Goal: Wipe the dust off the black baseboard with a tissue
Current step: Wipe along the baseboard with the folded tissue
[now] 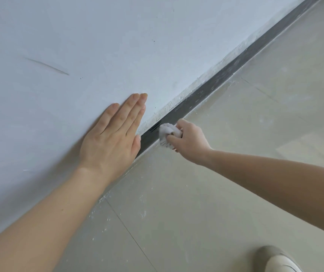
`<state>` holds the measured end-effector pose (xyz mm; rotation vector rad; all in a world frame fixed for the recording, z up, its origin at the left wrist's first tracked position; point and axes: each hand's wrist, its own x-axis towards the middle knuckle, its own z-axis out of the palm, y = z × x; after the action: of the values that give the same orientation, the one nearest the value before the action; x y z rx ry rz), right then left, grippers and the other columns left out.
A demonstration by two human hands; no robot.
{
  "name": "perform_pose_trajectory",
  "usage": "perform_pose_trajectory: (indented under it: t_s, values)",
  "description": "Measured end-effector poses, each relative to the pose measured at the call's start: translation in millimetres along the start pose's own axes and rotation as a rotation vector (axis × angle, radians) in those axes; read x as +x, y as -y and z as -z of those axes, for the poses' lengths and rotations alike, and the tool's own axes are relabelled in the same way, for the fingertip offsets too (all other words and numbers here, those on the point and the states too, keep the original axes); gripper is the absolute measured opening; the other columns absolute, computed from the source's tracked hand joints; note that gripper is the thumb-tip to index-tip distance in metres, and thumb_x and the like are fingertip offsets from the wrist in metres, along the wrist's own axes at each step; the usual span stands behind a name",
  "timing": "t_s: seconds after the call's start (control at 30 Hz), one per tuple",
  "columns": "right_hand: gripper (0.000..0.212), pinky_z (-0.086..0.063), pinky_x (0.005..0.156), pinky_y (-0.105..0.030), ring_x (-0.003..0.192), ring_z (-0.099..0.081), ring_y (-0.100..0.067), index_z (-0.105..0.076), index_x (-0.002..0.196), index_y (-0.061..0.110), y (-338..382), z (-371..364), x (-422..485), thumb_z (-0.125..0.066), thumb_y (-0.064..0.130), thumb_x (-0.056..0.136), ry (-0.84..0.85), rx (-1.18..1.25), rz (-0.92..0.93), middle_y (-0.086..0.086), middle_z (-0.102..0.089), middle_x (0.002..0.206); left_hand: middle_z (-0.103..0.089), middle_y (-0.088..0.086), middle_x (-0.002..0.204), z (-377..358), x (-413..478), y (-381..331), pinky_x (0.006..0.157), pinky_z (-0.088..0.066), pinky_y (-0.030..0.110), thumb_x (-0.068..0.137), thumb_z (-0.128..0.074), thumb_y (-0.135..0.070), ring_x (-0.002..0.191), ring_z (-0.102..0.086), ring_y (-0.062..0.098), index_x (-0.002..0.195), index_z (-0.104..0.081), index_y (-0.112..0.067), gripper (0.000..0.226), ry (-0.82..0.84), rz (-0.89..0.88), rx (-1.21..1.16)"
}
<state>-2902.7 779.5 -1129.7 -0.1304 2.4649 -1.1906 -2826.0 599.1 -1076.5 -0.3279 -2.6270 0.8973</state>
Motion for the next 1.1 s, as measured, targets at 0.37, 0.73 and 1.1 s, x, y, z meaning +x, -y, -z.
perform_pose_trajectory:
  t_s: [0.37, 0.73, 1.1]
  values:
    - [0.013, -0.057, 0.067, -0.042, 0.074, -0.066, -0.027, -0.045, 0.077, 0.014, -11.2, 36.5, 53.9, -0.053, 0.020, 0.084, -0.345, 0.147, -0.158, -0.009, -0.063, 0.081, -0.010, 0.004, 0.161, -0.4, 11.3, -4.5, 0.118, 0.006, 0.035, 0.099, -0.017, -0.036, 0.147, -0.007, 0.015, 0.153, -0.018, -0.007, 0.062, -0.009, 0.003, 0.009]
    - [0.028, -0.028, 0.049, -0.031, 0.055, -0.041, -0.021, -0.031, 0.068, 0.020, -1.7, 29.9, 16.7, -0.046, 0.030, 0.089, 0.078, -0.198, 0.214, 0.003, -0.043, 0.057, -0.007, 0.003, 0.161, -6.3, 64.8, -18.5, 0.118, 0.006, 0.039, 0.102, -0.011, -0.037, 0.147, -0.005, 0.020, 0.154, -0.010, -0.008, 0.060, -0.103, -0.014, 0.215]
    - [0.024, -0.028, 0.047, -0.030, 0.056, -0.045, -0.017, -0.035, 0.072, 0.016, -31.3, 108.9, 85.5, -0.044, 0.027, 0.091, -0.169, -0.216, 0.183, 0.004, -0.048, 0.059, 0.001, 0.000, 0.162, 0.7, 68.9, -26.6, 0.119, 0.009, 0.037, 0.102, -0.011, -0.035, 0.147, 0.005, 0.017, 0.155, -0.005, -0.012, 0.059, 0.006, 0.028, 0.287]
